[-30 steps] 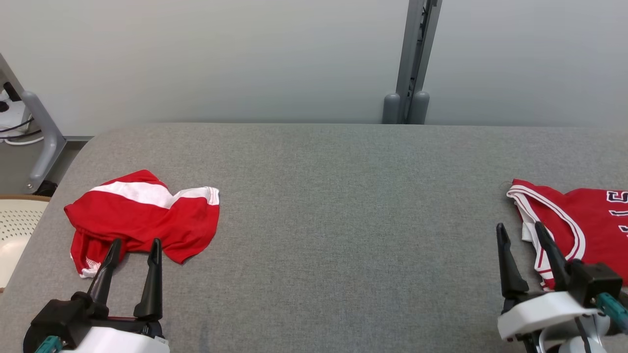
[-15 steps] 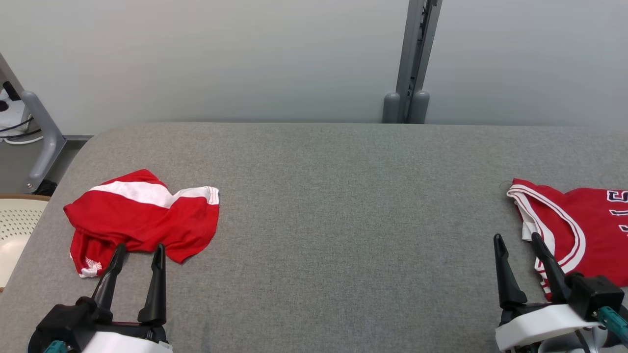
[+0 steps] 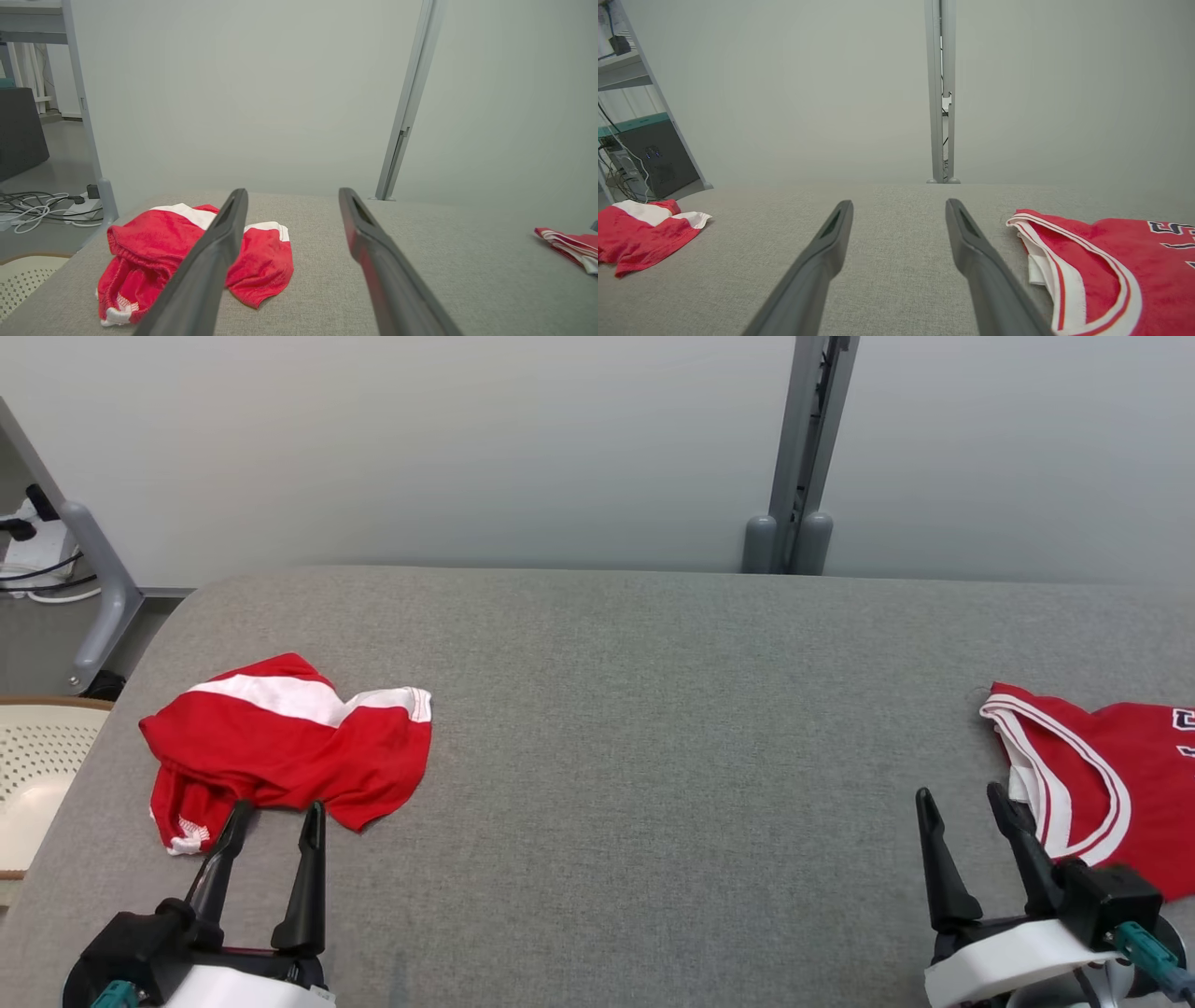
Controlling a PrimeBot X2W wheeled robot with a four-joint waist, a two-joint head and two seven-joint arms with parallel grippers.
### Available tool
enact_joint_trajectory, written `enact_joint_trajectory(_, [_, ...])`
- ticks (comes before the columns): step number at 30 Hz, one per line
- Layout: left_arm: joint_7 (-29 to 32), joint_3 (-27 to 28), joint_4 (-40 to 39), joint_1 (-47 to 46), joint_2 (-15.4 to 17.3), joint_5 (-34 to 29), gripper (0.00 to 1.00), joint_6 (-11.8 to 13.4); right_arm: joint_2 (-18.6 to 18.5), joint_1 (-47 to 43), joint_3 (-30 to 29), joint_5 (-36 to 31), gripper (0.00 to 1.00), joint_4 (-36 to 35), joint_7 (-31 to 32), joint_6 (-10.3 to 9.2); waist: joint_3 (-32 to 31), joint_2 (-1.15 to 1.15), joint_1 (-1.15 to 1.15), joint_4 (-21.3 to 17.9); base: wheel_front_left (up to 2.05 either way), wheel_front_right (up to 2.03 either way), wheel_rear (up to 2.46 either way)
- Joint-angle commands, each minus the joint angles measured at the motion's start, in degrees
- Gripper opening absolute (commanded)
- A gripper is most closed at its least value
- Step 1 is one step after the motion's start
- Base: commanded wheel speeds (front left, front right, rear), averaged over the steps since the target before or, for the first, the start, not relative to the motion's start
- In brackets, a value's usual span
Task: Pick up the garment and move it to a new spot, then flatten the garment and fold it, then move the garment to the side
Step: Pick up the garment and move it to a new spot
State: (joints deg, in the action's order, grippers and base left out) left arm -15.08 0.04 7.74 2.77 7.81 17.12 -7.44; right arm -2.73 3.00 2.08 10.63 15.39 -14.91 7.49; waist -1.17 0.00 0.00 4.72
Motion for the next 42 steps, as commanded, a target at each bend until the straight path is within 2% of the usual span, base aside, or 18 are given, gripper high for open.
enact_joint_trajectory(1, [-0.1,0.0,0.1,-0.9,0.4,-0.3,1.0,0.0,-0.3,0.5,0.3,0.5,1.0,0.2,-0.4,0.01,-0.1,0.0,0.0,1.0,0.0,0.0,0.0])
enact_joint_trajectory(11, [-0.1,0.5,1.1,-1.0,1.1,-0.5,1.0,-0.1,-0.3,0.8,2.9,1.5,1.0,1.0,-0.4,0.01,-0.4,0.0,0.0,7.0,0.0,0.0,0.0])
enact_joint_trajectory(27, [-0.1,1.7,2.9,-1.1,0.5,-0.8,1.0,0.0,-0.3,2.2,6.0,2.7,1.0,1.8,-0.4,0.01,-0.4,0.0,0.0,16.1,0.0,0.0,0.0])
enact_joint_trajectory(37, [-0.1,2.0,3.3,-1.5,1.0,-0.7,1.0,0.0,-0.3,2.9,7.0,3.2,1.0,2.5,-0.4,0.01,-0.3,0.0,0.0,16.7,0.0,0.0,0.0])
enact_joint_trajectory(42, [2.8,0.7,4.2,-4.1,3.4,-0.3,1.0,0.0,-0.3,3.5,7.7,3.4,1.0,2.6,-0.4,0.01,0.6,0.0,0.0,15.2,0.0,0.0,0.0])
